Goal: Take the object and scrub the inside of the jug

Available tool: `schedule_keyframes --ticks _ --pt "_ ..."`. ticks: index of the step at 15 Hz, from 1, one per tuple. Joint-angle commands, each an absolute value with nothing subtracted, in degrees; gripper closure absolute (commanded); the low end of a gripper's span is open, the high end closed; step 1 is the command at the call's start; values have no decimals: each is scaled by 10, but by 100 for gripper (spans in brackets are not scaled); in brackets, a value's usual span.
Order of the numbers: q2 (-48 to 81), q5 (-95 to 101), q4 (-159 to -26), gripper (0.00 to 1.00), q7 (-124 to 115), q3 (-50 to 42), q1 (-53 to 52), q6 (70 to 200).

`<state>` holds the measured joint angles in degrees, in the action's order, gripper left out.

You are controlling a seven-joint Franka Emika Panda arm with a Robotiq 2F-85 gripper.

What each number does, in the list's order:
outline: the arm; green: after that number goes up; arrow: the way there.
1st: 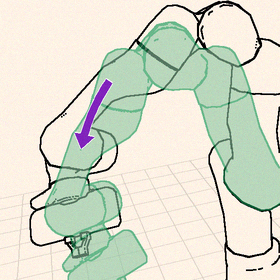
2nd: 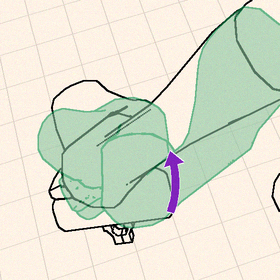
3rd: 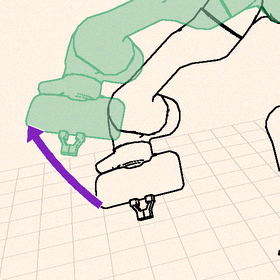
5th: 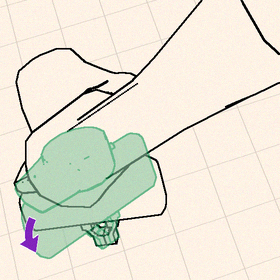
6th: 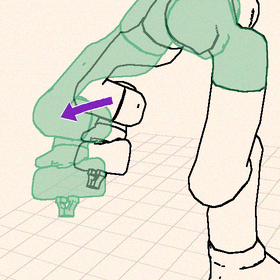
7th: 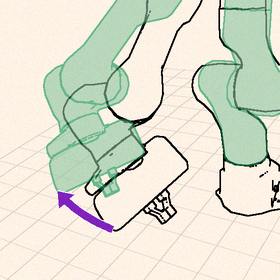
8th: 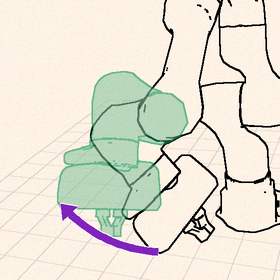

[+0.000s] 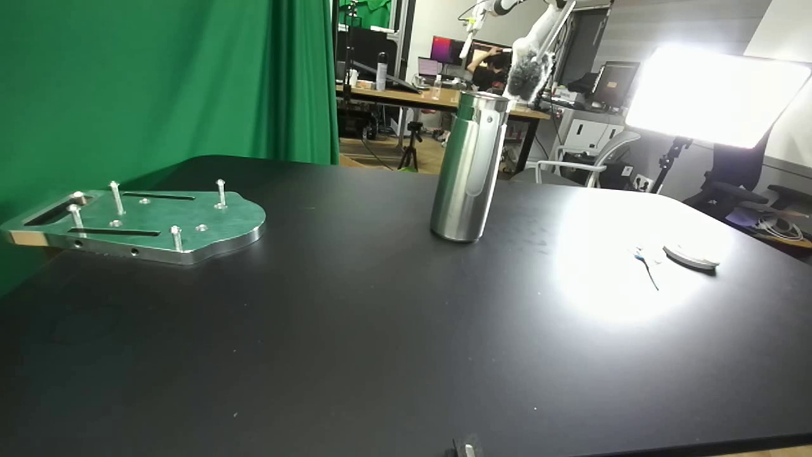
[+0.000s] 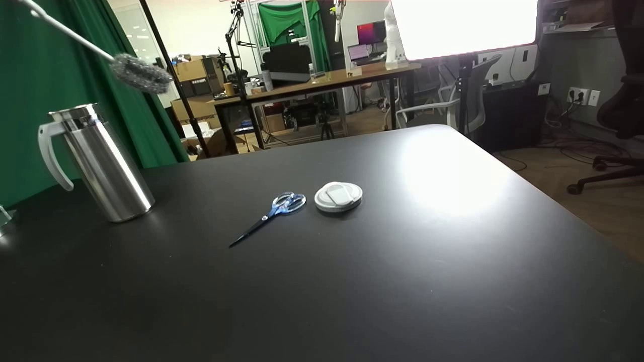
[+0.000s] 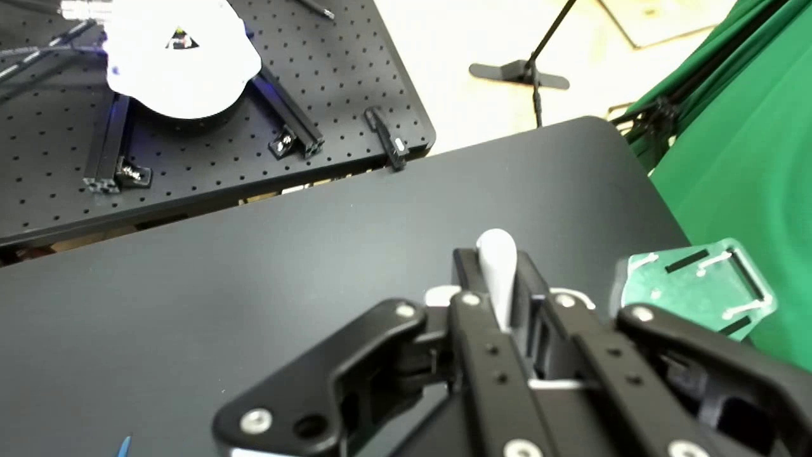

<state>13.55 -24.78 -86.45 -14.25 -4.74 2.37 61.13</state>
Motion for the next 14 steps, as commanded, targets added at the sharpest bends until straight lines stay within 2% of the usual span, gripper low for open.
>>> schedule_keyframes --ticks 1,14 --pt "210 -310 -743 96 -188 -36 30 501" --pt "289 -438 -586 96 -269 -37 41 346"
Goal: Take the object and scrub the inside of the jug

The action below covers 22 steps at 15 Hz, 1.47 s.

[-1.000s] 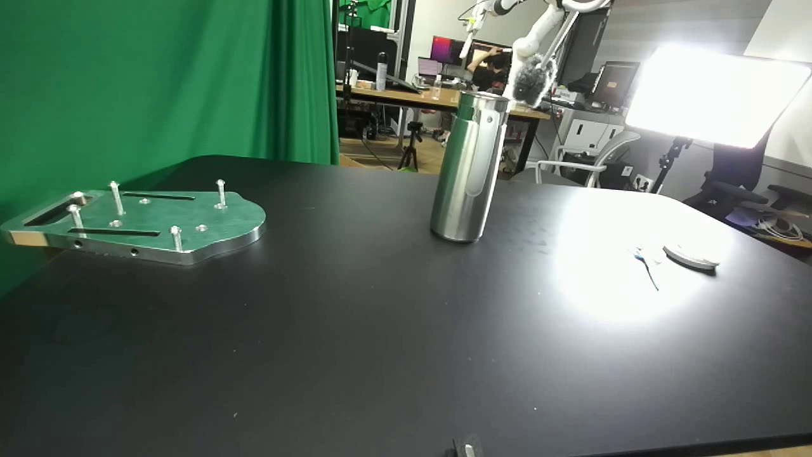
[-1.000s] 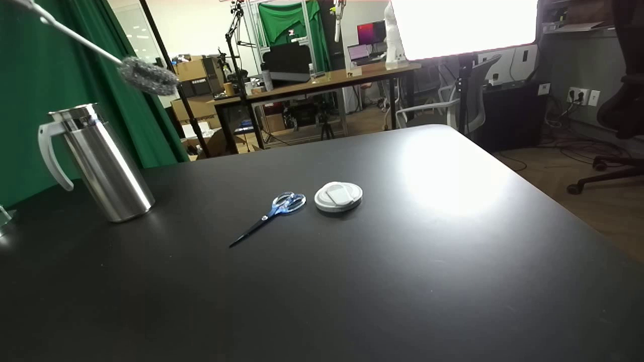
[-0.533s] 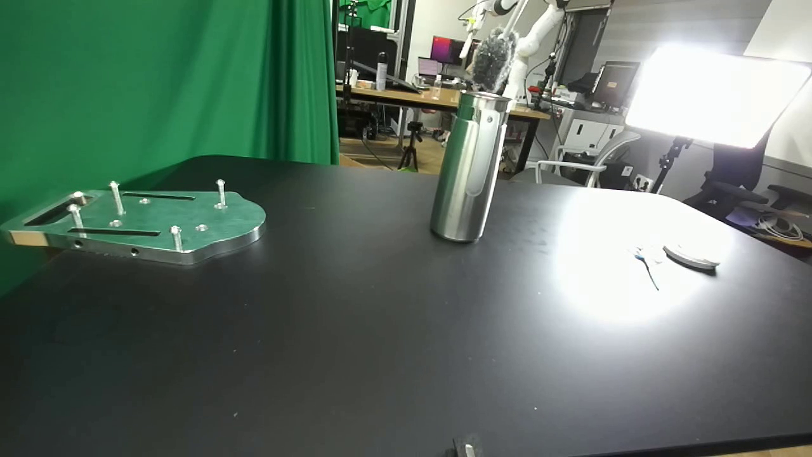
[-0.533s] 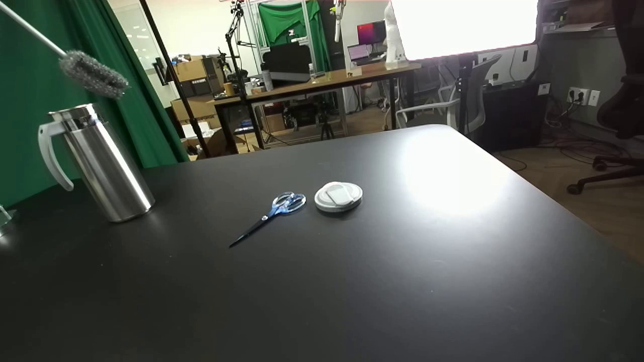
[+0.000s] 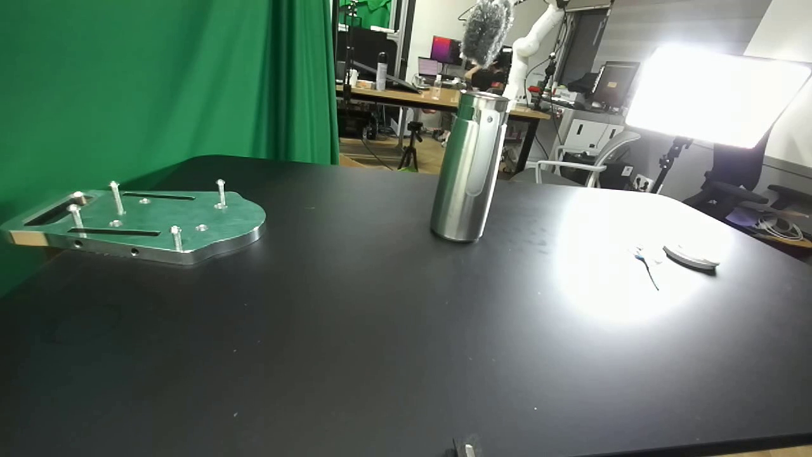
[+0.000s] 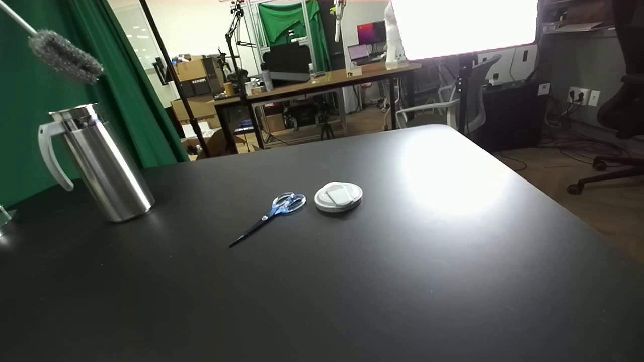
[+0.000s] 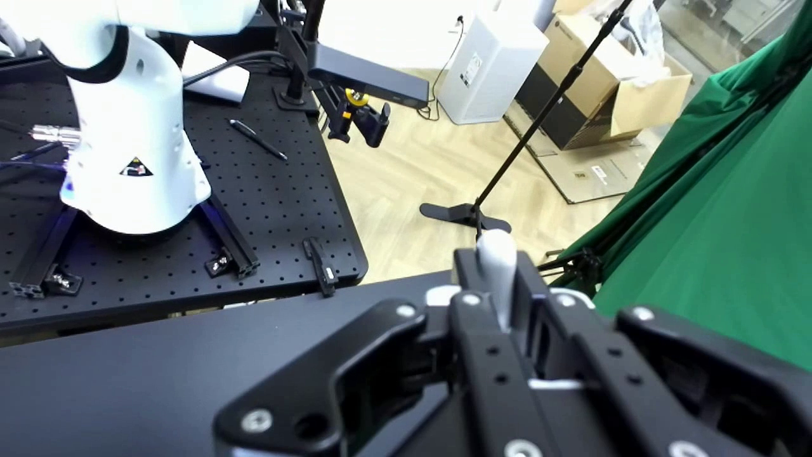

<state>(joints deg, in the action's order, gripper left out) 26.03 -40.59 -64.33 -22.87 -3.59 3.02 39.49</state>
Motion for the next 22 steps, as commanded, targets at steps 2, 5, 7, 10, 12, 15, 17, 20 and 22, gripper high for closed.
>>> schedule_keyframes --ticks 2,5,7,10,12,15,17,20,22 --pt "296 -454 -574 96 -277 -39 47 322" --pt "307 -474 -563 96 -288 -39 59 294" --pt "317 -485 -562 96 -295 -40 66 279" --pt "330 -493 -564 96 -301 -41 72 270" --pt "339 -491 -567 96 -300 -41 74 269" --pt "353 -490 -572 96 -294 -55 67 268" --pt "363 -492 -572 96 -294 -57 66 266" --pt "376 -491 -573 96 -294 -59 64 263" --pt "380 -488 -580 96 -291 -60 60 268"
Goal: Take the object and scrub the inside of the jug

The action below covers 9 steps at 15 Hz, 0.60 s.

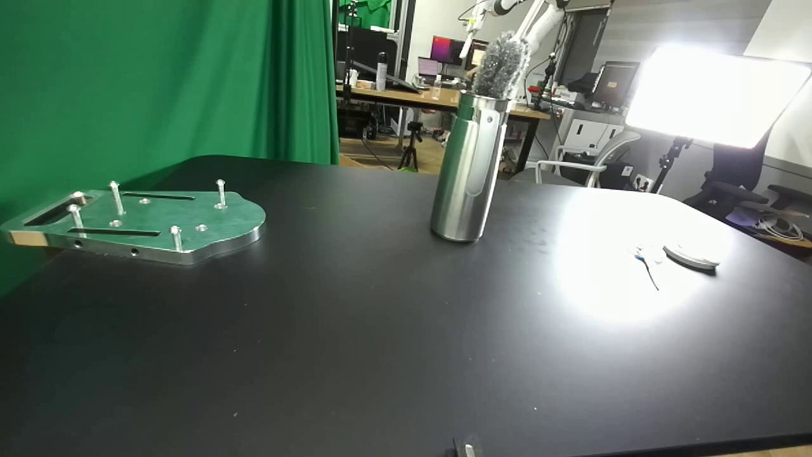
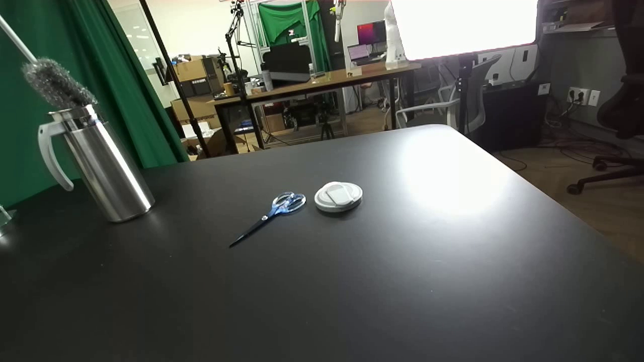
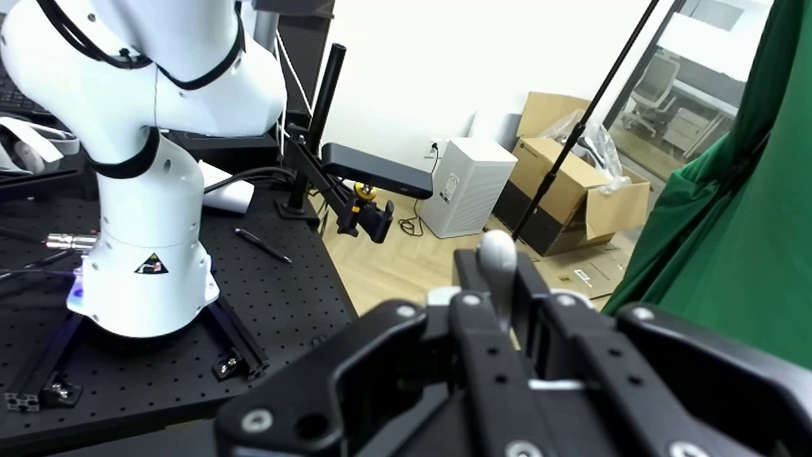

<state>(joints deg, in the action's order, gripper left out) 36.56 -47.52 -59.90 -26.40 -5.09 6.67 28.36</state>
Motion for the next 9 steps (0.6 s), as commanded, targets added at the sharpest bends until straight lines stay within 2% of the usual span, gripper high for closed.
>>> schedule_keyframes --ticks 1,9 --pt "382 -485 -581 96 -289 -60 58 270" --pt "414 -455 -596 96 -267 -66 36 304"
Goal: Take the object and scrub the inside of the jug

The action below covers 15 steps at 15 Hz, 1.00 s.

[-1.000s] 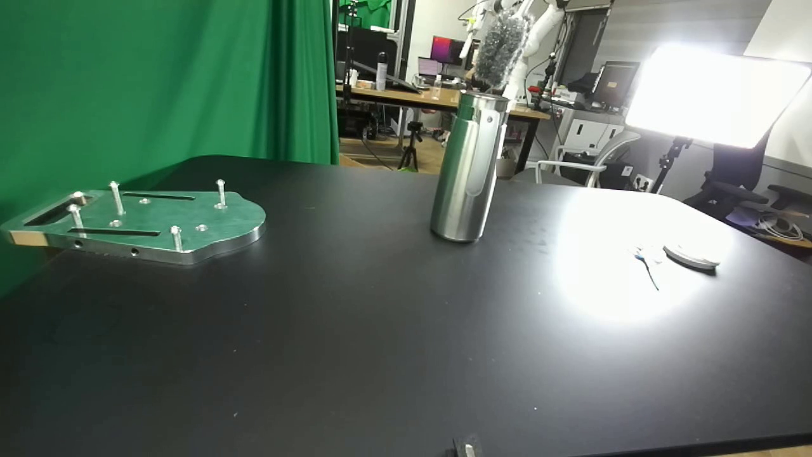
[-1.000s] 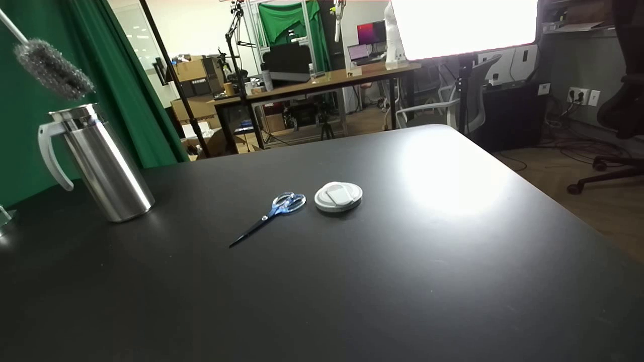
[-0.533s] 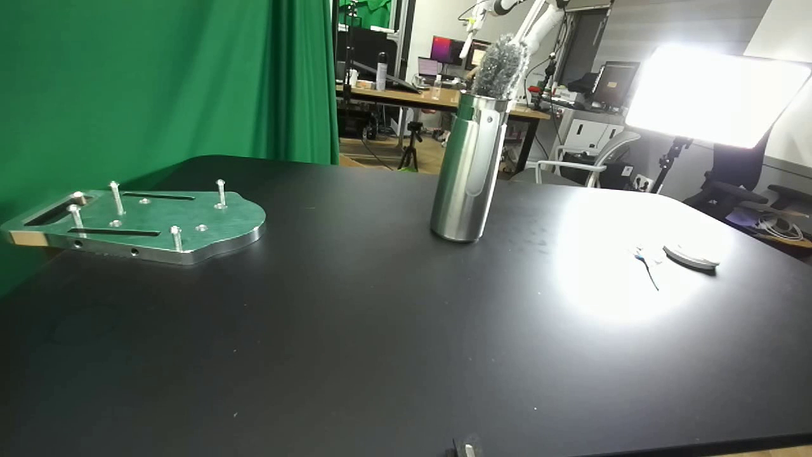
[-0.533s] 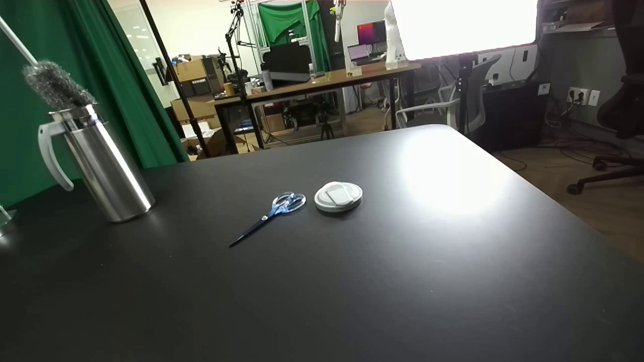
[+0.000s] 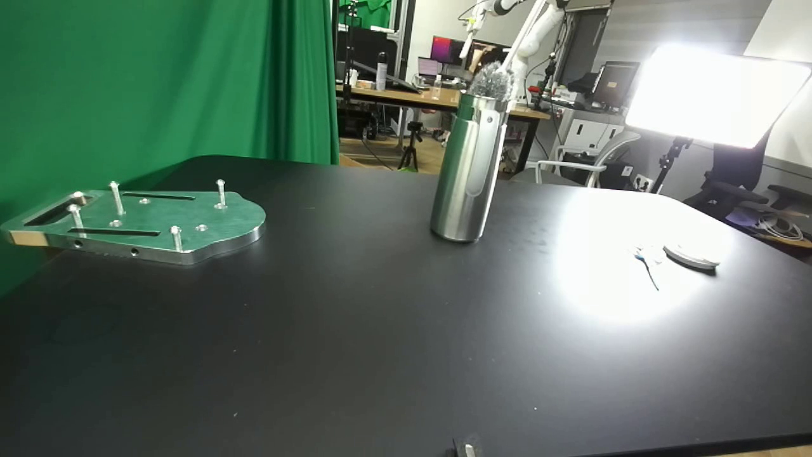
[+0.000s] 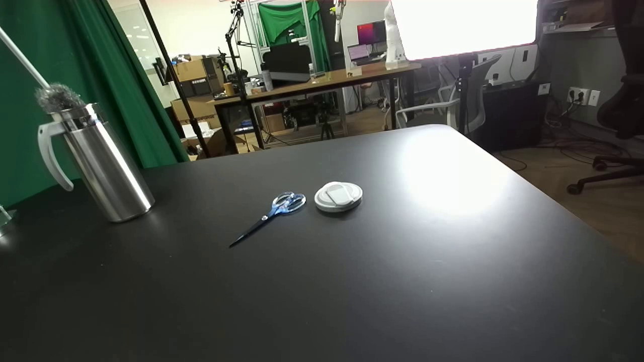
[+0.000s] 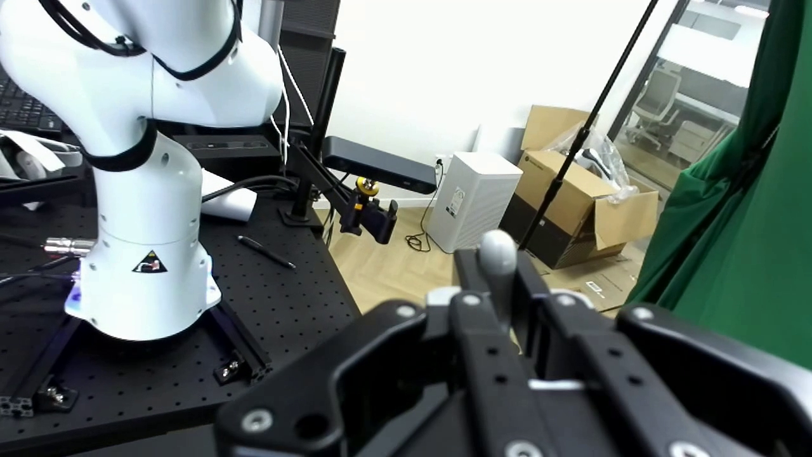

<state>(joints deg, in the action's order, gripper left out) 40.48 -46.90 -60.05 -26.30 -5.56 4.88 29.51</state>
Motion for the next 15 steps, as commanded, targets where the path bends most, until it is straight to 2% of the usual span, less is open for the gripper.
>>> schedule_keyframes --ticks 1,15 --pt "419 -449 -597 96 -265 -67 33 310" --pt "507 -418 -628 96 -279 -69 20 366"
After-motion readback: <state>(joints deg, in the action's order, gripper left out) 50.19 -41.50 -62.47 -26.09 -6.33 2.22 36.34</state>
